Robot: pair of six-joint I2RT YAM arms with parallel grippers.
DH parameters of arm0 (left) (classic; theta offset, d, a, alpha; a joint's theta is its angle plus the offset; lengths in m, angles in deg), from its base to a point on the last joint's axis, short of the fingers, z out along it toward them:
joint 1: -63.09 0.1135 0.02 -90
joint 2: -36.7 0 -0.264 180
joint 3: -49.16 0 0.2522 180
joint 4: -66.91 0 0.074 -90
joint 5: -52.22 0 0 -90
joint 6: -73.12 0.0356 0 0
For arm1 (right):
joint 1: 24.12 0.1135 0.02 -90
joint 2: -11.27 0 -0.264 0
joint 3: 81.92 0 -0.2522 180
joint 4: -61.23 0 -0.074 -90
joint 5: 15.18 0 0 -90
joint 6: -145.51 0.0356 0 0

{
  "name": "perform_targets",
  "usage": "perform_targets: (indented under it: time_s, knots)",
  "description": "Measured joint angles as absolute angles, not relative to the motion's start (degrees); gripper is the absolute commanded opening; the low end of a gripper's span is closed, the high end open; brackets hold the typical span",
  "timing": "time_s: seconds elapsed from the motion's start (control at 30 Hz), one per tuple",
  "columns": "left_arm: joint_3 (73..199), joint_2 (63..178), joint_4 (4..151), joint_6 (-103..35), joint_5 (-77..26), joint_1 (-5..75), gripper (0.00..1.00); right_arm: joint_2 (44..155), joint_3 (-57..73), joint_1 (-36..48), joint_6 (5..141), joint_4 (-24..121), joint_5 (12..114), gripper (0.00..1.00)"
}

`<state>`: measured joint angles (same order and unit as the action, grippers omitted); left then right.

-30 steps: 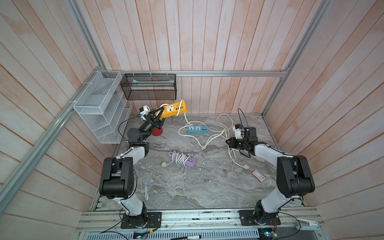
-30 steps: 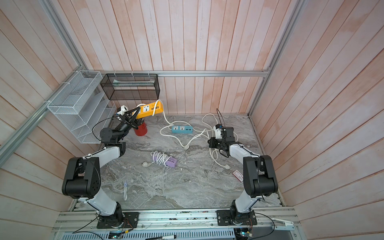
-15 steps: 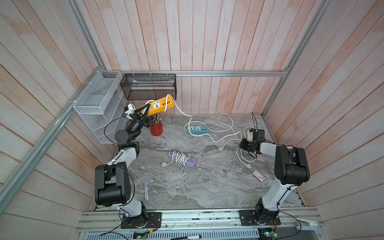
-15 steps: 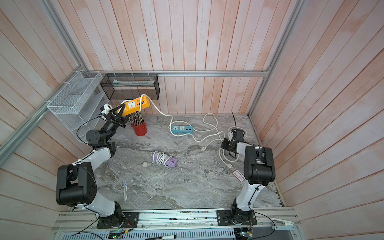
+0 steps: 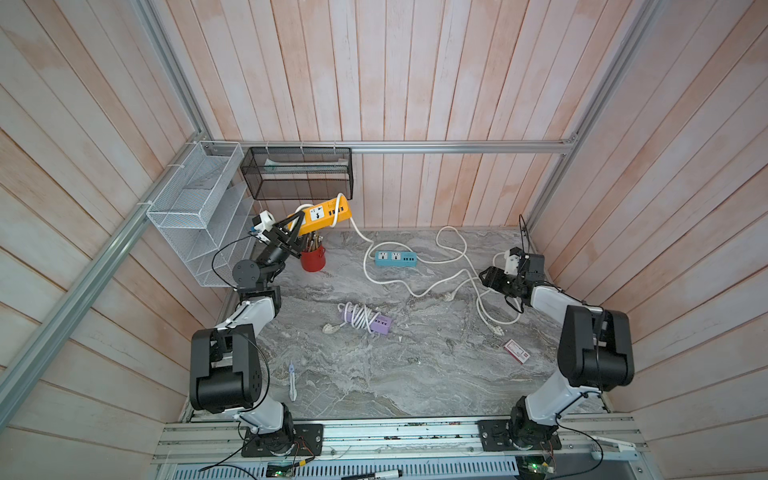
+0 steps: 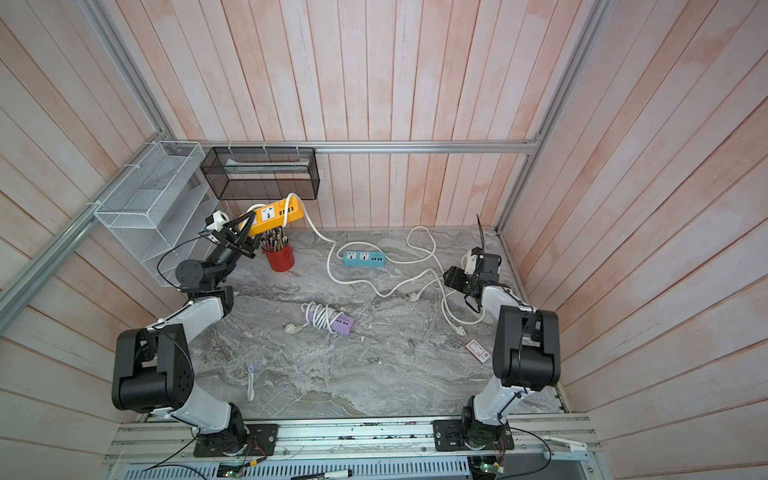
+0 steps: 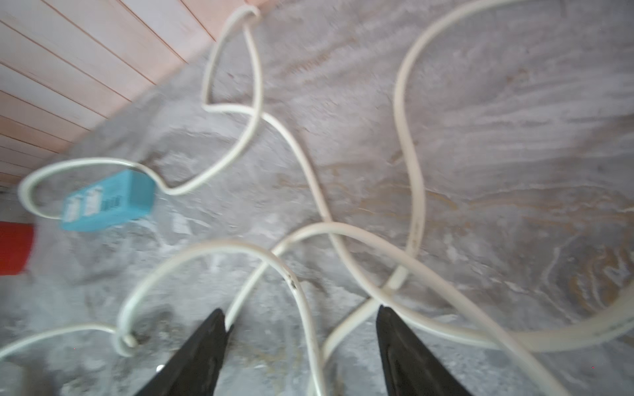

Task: Unwrap the cord wrapped around the power strip
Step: Unwrap the power cord from the power strip.

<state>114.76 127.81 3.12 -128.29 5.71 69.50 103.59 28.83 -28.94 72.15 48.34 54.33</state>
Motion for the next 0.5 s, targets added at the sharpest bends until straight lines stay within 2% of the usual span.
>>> perform_targets:
  time_s: [0.13, 0.2, 0.27, 0.37, 0.5]
  knots:
    - [114.78, 127.81, 3.92, -127.37, 5.71, 67.32, 0.00, 93.09, 28.88, -24.81, 70.19, 48.99, 52.28, 0.91]
    - [115.02, 127.83, 4.82, -126.50, 5.69, 65.81, 0.00, 88.18, 28.92, -21.64, 68.66, 50.57, 51.73, 0.98]
    - [115.39, 127.85, 5.58, -125.65, 5.69, 64.06, 0.00, 84.46, 29.07, -17.42, 67.00, 53.41, 51.34, 0.98]
    - [116.51, 128.18, 6.55, -124.60, 5.67, 61.17, 0.00, 82.25, 29.05, -10.86, 64.55, 58.72, 50.09, 0.98]
    - [117.62, 128.57, 7.55, -123.79, 5.64, 57.66, 0.00, 85.16, 27.65, -5.64, 62.45, 64.10, 48.76, 0.98]
